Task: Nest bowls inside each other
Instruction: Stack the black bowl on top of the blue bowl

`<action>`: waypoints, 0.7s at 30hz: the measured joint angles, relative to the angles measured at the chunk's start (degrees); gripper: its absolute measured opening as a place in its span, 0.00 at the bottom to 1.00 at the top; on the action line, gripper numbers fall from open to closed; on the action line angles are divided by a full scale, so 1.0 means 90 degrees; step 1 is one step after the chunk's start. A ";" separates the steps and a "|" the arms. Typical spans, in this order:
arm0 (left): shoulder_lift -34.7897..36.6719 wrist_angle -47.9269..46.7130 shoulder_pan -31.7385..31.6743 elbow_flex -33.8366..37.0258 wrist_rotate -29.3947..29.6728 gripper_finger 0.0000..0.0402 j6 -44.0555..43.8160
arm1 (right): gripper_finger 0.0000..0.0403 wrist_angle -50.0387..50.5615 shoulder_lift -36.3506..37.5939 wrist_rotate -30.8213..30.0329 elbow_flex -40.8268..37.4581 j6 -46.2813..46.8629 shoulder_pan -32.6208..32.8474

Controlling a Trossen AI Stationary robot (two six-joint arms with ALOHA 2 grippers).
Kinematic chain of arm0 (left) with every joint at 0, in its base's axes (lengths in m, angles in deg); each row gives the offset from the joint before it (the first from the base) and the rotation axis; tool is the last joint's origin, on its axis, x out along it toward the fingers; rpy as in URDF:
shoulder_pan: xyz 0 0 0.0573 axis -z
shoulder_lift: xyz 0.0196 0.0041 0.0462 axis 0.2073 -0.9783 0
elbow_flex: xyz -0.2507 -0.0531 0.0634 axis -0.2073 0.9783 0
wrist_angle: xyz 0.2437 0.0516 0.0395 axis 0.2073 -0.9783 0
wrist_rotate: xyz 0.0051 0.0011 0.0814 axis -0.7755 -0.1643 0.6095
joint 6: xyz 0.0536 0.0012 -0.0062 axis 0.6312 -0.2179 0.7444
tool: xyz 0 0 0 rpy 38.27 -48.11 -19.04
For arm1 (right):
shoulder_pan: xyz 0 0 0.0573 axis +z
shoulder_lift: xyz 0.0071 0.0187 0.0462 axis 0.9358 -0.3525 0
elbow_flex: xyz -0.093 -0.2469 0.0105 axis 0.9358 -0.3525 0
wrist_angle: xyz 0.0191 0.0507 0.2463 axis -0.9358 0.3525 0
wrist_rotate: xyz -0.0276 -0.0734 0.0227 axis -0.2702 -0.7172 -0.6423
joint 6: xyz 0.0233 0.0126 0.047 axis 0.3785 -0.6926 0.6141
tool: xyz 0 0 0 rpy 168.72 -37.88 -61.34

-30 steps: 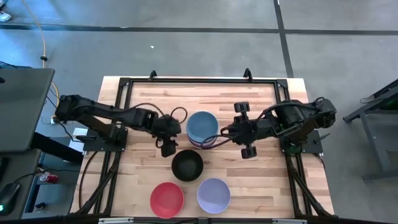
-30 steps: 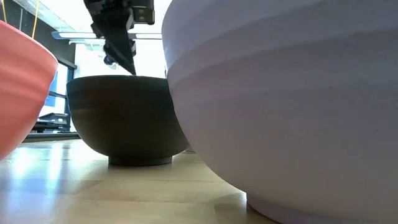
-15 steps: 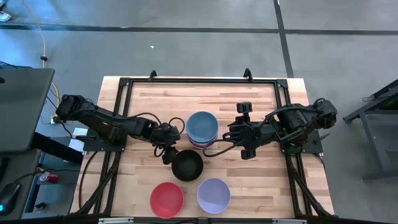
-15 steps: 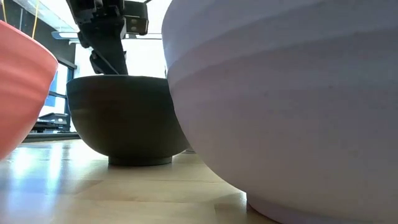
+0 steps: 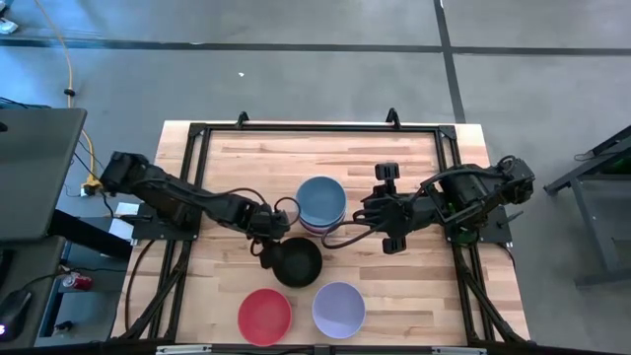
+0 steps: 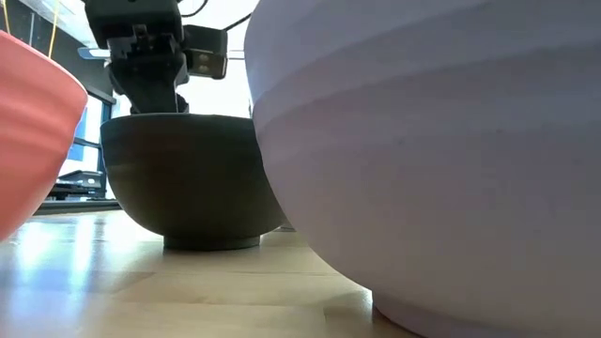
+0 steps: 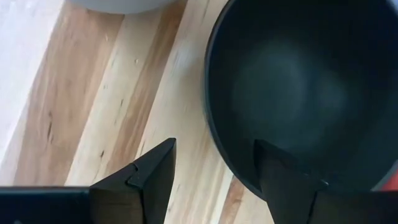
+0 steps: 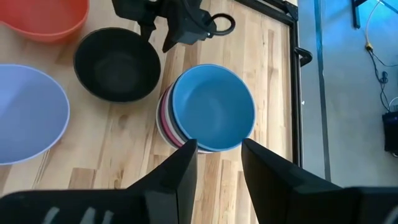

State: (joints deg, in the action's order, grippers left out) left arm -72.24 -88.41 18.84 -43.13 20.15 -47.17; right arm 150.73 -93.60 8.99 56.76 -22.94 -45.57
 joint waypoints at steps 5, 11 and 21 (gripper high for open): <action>-0.0094 0.0135 -0.0007 0.0000 -0.0072 0.51 0.0023 | 0.29 0.0000 0.0000 0.0002 0.0000 0.0040 0.0000; -0.0092 0.0100 -0.0010 0.0000 -0.0048 0.43 0.0021 | 0.29 0.0000 -0.0002 0.0022 0.0000 0.0114 0.0000; -0.0092 0.0089 -0.0015 0.0000 -0.0026 0.18 0.0071 | 0.29 0.0000 -0.0002 0.0119 0.0000 0.0168 0.0017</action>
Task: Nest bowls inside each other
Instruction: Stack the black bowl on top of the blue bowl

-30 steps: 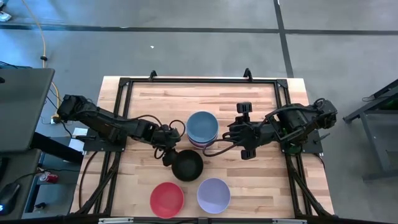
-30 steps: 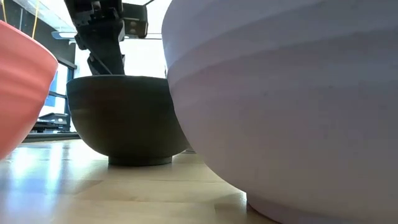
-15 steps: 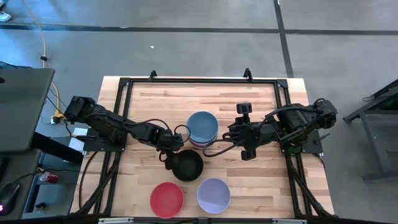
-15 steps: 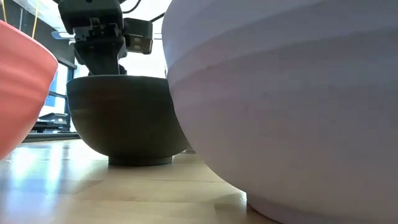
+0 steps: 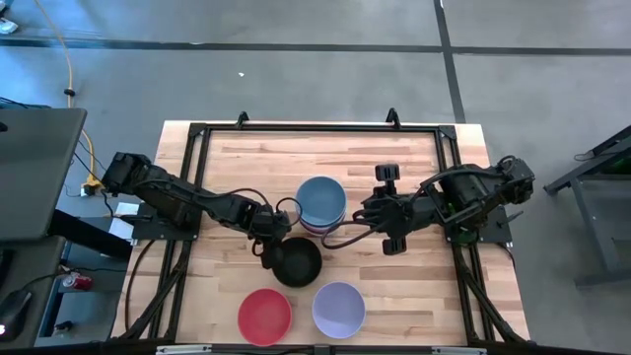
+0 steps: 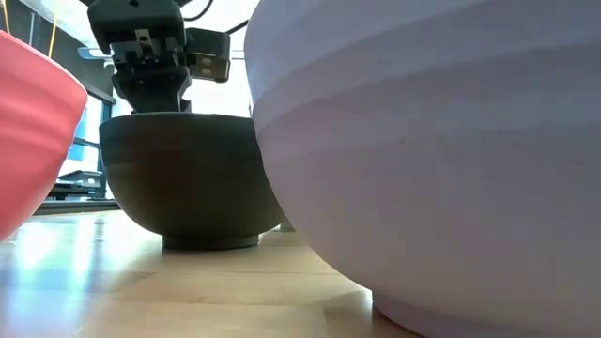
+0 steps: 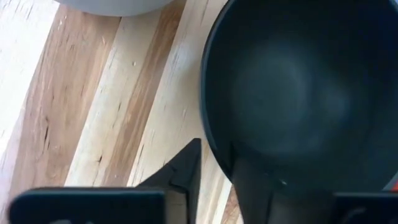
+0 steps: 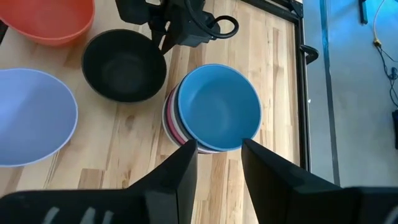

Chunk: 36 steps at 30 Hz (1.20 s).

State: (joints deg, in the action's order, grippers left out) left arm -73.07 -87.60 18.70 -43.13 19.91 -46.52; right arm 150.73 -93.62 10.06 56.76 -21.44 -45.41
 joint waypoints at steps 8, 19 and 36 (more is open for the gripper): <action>-0.0066 -0.0040 -0.0002 -0.0005 0.0099 0.02 0.0084 | 0.29 0.0002 0.0000 0.0002 0.0000 -0.0002 0.0201; -0.0141 0.0012 -0.0002 -0.0029 0.0256 0.01 0.0172 | 0.29 0.0005 0.0000 0.0005 0.0000 -0.0002 0.0360; -0.0126 -0.0616 -0.0464 -0.0937 0.0070 0.00 0.1217 | 0.29 0.0054 0.0000 0.0005 0.0000 -0.0002 0.0360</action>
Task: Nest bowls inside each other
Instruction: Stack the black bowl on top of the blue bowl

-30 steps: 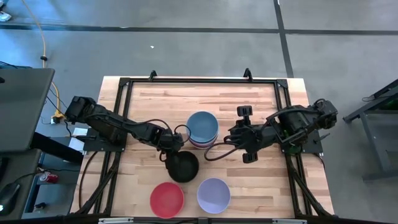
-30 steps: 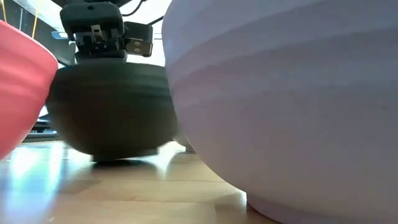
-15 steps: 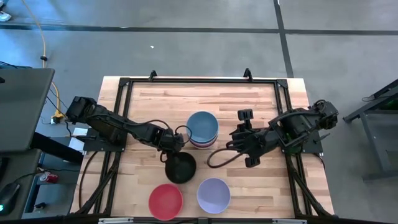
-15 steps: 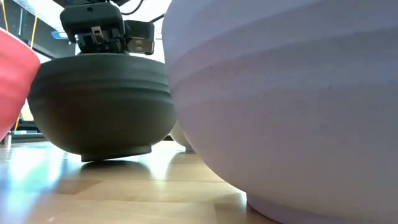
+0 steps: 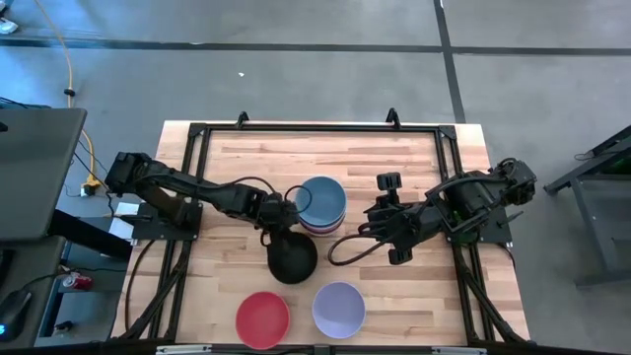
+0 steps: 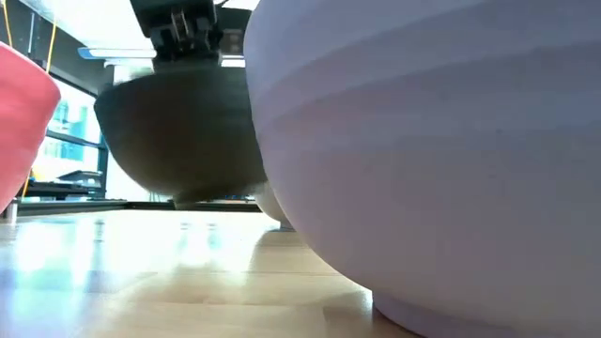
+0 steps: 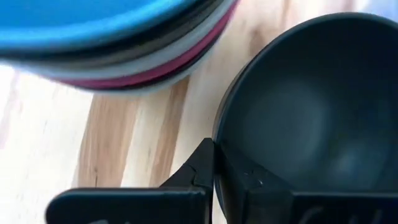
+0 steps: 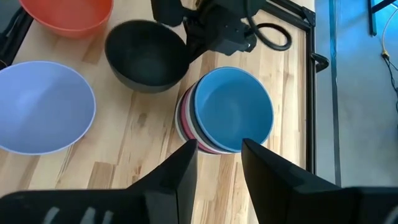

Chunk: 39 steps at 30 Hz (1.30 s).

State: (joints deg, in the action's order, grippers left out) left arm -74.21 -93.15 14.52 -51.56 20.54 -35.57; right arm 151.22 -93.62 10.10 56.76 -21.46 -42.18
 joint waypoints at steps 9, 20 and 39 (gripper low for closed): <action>0.0000 -0.1284 -0.0007 -0.1097 -0.0161 0.00 0.0577 | 0.29 0.0090 0.0000 0.0000 0.0000 0.0000 -0.0002; 0.0002 -0.3089 -0.0451 -0.2936 0.0017 0.00 0.1336 | 0.29 0.0181 0.0000 -0.0002 -0.0002 0.0080 -0.0002; -0.0761 -0.3435 -0.2331 -0.4965 -0.0248 0.00 0.2656 | 0.29 0.0339 0.0000 0.0000 -0.0002 0.0126 -0.0005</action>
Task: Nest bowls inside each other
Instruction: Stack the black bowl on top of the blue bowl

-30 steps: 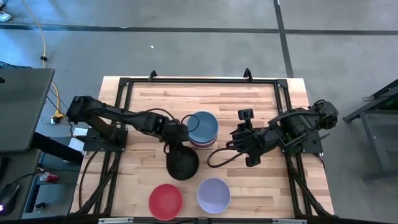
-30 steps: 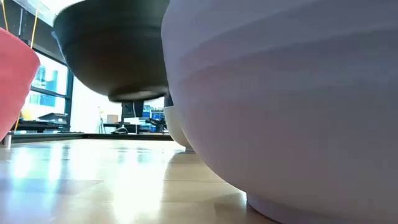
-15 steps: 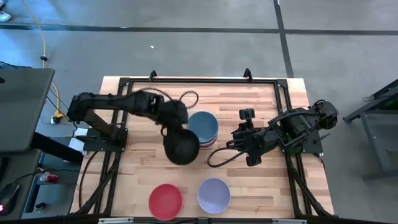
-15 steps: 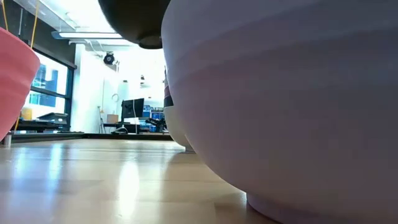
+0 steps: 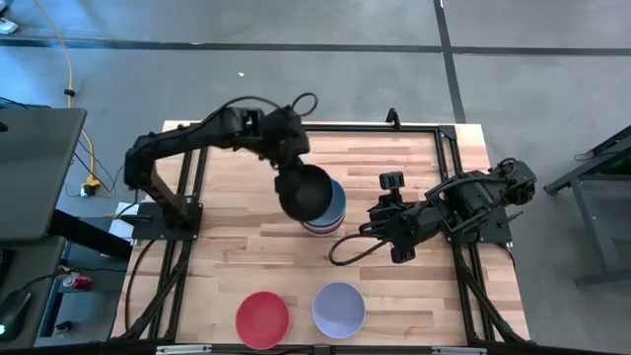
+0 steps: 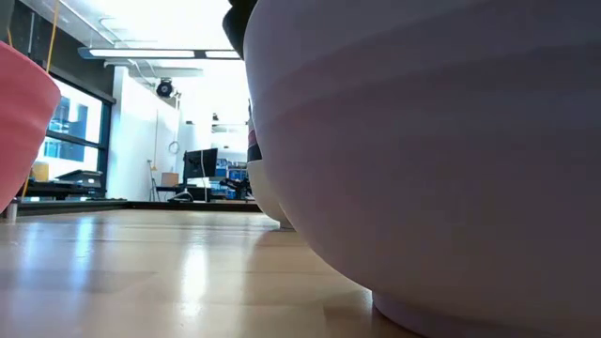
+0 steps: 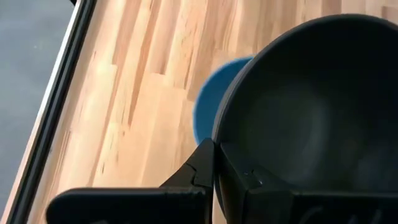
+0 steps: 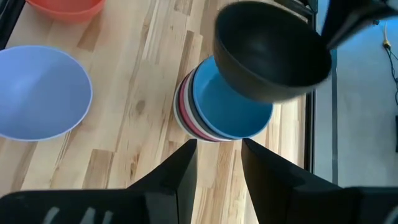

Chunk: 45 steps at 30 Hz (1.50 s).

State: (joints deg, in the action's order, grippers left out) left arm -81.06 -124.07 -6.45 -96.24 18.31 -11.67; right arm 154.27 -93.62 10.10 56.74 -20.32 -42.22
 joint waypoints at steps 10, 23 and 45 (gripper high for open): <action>-0.1454 -0.0629 -0.0560 -0.1148 -0.0714 0.00 0.0387 | 0.29 0.0147 -0.0002 0.0005 0.0000 0.0092 0.0001; -0.2373 -0.1118 -0.0585 -0.2040 -0.1080 0.00 0.0632 | 0.29 0.0209 -0.0002 0.0012 0.0000 0.0184 0.0000; -0.3005 -0.1255 -0.0537 -0.2037 -0.1230 0.00 0.0697 | 0.29 0.0209 -0.0002 -0.0002 0.0000 0.0401 0.0002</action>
State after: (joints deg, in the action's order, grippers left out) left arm -108.11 -135.36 -11.28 -114.58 7.24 -5.39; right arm 156.16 -93.64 10.08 56.74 -16.71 -42.20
